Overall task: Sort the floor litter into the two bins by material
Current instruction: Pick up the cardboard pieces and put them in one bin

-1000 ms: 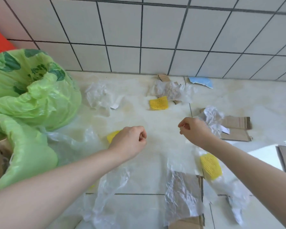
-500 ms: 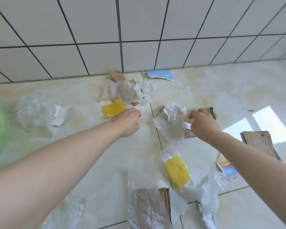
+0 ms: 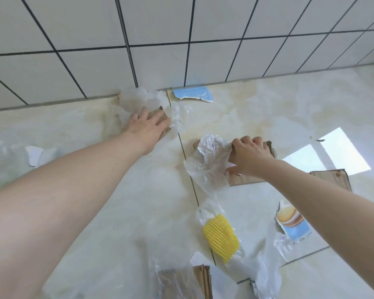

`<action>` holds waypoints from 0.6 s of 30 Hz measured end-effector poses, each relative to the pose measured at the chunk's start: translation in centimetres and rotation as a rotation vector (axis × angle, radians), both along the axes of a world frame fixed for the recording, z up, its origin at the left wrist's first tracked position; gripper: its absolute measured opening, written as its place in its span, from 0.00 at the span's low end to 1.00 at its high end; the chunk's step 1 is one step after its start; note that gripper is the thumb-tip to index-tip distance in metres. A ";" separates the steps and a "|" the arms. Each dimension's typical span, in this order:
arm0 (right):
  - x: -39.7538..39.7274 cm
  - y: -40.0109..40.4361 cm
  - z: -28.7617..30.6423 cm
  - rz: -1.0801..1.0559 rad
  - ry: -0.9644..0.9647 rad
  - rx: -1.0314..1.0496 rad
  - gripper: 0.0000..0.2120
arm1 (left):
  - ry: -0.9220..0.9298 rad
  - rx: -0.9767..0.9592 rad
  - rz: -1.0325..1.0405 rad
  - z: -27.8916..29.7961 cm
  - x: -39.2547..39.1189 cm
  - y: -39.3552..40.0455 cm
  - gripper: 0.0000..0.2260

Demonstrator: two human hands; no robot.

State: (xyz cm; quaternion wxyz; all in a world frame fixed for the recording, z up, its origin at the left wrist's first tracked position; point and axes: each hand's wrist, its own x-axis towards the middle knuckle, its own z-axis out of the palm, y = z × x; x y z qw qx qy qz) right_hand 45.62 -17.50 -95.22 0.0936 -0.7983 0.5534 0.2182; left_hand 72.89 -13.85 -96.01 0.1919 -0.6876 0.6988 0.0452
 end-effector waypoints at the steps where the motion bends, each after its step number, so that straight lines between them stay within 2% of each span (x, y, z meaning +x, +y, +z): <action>1: 0.1 -0.1 -0.1 0.000 0.012 -0.013 0.34 | -0.051 -0.009 -0.053 -0.2 0.0 -0.2 0.34; 3: 0.3 -0.2 -0.1 -0.007 0.023 -0.025 0.32 | -0.100 -0.023 -0.110 -0.7 -0.1 -0.5 0.34; 6: 0.2 -0.2 -0.1 -0.051 -0.005 -0.006 0.28 | -0.097 -0.070 -0.127 -1.2 -0.1 -0.7 0.27; 10: 0.1 0.1 0.2 -0.093 -0.091 0.047 0.19 | -0.010 -0.052 -0.033 -0.9 0.9 -0.8 0.17; 13: 0.2 0.6 0.2 -0.121 -0.169 0.098 0.17 | 0.081 -0.013 0.045 -0.5 1.9 -0.4 0.21; 15: 0.3 0.9 0.3 -0.131 -0.268 0.159 0.18 | 0.134 -0.005 0.070 -0.3 2.2 0.5 0.25; 18: 0.8 1.5 1.0 -0.130 -0.352 0.246 0.20 | 0.177 -0.011 0.069 -0.4 1.6 2.6 0.27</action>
